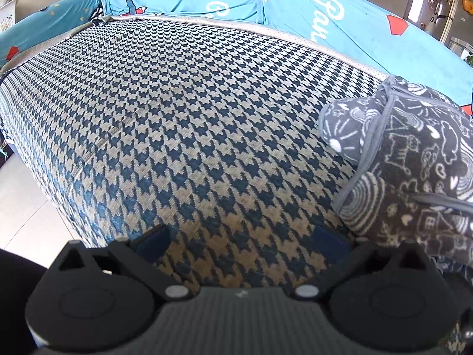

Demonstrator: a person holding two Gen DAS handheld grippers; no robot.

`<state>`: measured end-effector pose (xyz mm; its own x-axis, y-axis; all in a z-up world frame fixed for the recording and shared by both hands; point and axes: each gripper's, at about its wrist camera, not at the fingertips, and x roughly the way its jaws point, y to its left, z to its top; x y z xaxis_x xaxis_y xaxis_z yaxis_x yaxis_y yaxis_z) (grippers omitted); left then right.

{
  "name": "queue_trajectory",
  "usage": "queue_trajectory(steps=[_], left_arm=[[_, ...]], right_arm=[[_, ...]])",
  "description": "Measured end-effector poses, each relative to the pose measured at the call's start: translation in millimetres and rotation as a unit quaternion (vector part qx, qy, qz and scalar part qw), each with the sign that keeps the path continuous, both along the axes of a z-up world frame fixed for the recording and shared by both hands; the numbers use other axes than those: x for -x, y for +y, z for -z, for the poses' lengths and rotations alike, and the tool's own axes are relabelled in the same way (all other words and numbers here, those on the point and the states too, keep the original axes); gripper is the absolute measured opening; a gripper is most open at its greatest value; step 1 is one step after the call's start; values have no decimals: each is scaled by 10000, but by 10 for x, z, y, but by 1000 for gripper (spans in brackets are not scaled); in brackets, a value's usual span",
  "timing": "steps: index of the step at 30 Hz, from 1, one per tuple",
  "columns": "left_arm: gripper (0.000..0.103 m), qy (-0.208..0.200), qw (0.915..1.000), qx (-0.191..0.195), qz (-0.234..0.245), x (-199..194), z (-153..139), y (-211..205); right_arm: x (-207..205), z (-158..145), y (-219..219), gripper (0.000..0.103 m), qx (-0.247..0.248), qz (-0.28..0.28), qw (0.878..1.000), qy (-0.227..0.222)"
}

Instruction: Fold clothes

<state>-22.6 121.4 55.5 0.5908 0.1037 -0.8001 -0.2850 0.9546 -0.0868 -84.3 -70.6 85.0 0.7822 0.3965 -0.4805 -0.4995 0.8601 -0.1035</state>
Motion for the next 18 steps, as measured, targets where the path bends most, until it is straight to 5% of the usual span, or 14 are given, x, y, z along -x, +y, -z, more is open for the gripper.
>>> queue_trajectory(steps=[18], left_arm=[[103,2,9987,162,-476,17,-23,300]], right_arm=[[-549,631,643,84,1098,-65,9939,-75]])
